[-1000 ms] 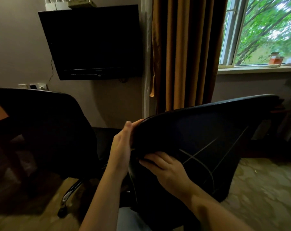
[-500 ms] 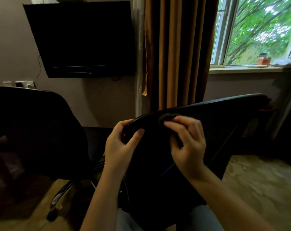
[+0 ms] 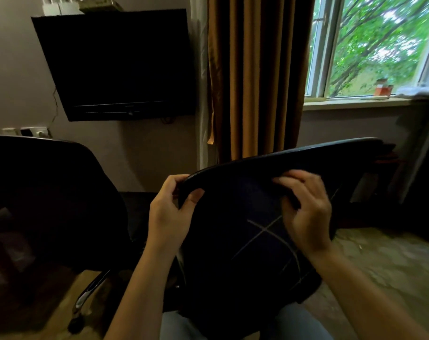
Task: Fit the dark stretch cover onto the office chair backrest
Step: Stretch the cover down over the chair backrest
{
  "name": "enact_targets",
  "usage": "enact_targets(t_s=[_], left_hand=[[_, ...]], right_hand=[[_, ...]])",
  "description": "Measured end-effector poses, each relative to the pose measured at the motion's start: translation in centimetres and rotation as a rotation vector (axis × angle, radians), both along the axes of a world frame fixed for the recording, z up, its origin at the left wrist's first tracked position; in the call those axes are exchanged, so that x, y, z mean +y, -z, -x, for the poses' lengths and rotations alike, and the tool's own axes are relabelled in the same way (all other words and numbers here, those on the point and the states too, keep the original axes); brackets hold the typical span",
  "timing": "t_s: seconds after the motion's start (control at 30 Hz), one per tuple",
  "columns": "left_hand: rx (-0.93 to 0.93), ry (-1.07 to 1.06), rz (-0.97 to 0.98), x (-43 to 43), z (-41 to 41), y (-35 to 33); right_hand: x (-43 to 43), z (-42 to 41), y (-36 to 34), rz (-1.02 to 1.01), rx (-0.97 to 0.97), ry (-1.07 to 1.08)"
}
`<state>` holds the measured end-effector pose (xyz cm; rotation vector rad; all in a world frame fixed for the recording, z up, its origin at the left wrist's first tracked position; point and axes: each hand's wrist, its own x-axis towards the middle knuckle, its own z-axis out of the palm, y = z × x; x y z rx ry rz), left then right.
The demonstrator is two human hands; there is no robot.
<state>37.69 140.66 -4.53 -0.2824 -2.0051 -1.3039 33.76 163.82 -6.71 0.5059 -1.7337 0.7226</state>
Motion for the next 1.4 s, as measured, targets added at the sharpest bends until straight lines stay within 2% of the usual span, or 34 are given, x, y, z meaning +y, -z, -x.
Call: enact_targets(t_s=[0.13, 0.27, 0.33, 0.5, 0.63, 0.7, 0.87, 0.93, 1.1, 1.2, 1.27, 1.4], left_hand=[[0.011, 0.001, -0.032, 0.4, -0.2, 0.1], [0.01, 0.023, -0.025, 0.1, -0.3, 0.0], [0.009, 0.002, 0.034, 0.2, -0.3, -0.5], [0.16, -0.113, 0.327, 2.1, 0.5, -3.5], [0.202, -0.259, 0.454, 3.9, 1.3, -3.5], [0.257, -0.324, 0.452, 4.1, 1.5, -2.9], [0.284, -0.327, 0.449, 3.5, 1.5, -2.6], [0.29, -0.339, 0.452, 3.2, 1.5, -2.6], [0.298, -0.342, 0.444, 2.4, 1.9, -2.5], [0.307, -0.338, 0.445, 1.9, 2.0, -2.5], [0.305, -0.337, 0.446, 1.6, 2.2, -2.5], [0.297, -0.344, 0.444, 1.0, 2.3, -2.5]], right_hand=[[-2.1, -0.8, -1.2, 0.062, 0.011, -0.035], [-4.9, -1.0, 1.1, -0.188, -0.053, -0.154], [-5.3, -0.7, 2.4, -0.269, -0.057, -0.179], [-3.8, -0.4, 3.8, -0.382, -0.1, -0.203], [-0.9, -0.6, 1.4, -0.11, -0.101, -0.079], [-0.1, -0.7, -0.5, 0.033, -0.049, -0.022], [-2.4, -0.9, -2.4, 0.118, 0.036, -0.027], [-4.0, -0.9, -1.0, 0.067, 0.042, -0.057], [-5.3, 0.2, 4.4, -0.305, 0.035, -0.083], [-3.9, 0.6, 5.7, -0.396, -0.015, -0.092], [-2.7, 0.5, 5.1, -0.325, -0.043, -0.084], [-0.5, 0.0, 0.6, 0.011, -0.016, -0.005]])
